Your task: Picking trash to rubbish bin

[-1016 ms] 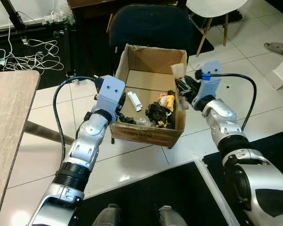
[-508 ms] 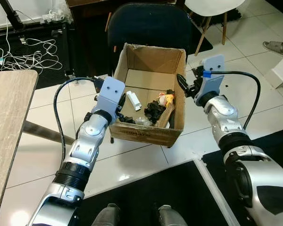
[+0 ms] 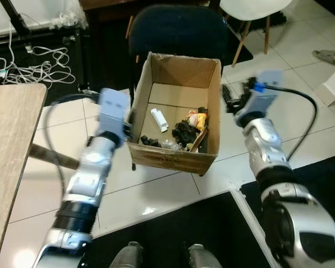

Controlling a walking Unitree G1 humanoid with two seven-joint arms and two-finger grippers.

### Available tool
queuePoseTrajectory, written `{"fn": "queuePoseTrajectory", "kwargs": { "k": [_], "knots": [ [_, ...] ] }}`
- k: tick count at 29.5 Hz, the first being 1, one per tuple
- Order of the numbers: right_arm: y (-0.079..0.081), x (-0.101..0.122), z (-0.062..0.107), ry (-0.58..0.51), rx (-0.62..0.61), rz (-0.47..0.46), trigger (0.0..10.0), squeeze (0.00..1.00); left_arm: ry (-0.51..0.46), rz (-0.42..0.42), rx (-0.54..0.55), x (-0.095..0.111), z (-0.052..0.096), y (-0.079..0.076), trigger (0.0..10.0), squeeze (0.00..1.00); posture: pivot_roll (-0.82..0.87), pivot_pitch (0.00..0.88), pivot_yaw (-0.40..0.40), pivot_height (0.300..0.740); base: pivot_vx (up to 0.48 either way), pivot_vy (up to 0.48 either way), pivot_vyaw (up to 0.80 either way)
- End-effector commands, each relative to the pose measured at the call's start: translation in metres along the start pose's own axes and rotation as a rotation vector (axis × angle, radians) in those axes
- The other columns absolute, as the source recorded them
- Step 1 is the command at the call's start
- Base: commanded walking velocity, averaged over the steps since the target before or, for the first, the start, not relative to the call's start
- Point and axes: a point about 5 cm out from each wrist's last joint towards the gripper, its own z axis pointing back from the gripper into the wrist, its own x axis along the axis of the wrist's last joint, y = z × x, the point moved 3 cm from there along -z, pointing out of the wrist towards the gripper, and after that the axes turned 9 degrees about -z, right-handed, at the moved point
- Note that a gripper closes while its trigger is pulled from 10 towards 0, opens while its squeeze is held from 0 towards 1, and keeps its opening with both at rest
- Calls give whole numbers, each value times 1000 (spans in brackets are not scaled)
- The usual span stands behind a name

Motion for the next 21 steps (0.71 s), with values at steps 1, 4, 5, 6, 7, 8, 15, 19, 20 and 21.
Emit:
{"fn": "queuePoseTrajectory", "kwargs": {
  "k": [1,4,5,6,7,8,15,19,20,21],
  "knots": [
    [2,0,5,-10,-20,21,10000,0,21,15,4,-4,6,-1,10000,0,59,210,51,740,0,0,0],
    [2,-3,13,-17,-50,21,10000,0,23,15,-13,-7,12,-10,10000,0,70,169,38,740,0,0,0],
    [3,-5,15,-16,-62,14,10000,0,24,16,-20,-8,14,-13,10000,0,70,161,35,740,0,0,0],
    [8,-6,20,-23,-54,10,10000,0,29,41,-16,-10,18,-17,10000,0,70,155,33,740,0,0,0],
    [13,-6,24,-25,-45,-1,10000,0,31,62,-7,-10,21,-19,10000,0,74,140,27,740,0,0,0],
    [13,-6,24,-25,-45,-1,10000,0,31,62,-7,-10,21,-19,10000,0,74,140,27,740,0,0,0],
    [57,-24,59,34,89,1,10000,0,33,123,-6,-5,37,-27,10000,0,88,111,-10,740,0,0,0],
    [70,-30,67,64,114,-32,10000,0,34,117,6,-8,42,-29,10000,0,86,106,-15,740,0,0,0],
    [73,-31,68,70,119,-41,10000,0,35,117,8,-8,43,-30,10000,0,85,102,-20,740,0,0,0],
    [75,-32,69,77,126,-47,10000,0,33,120,11,-8,44,-29,10000,0,88,103,-21,740,0,0,0]
  ]
}}
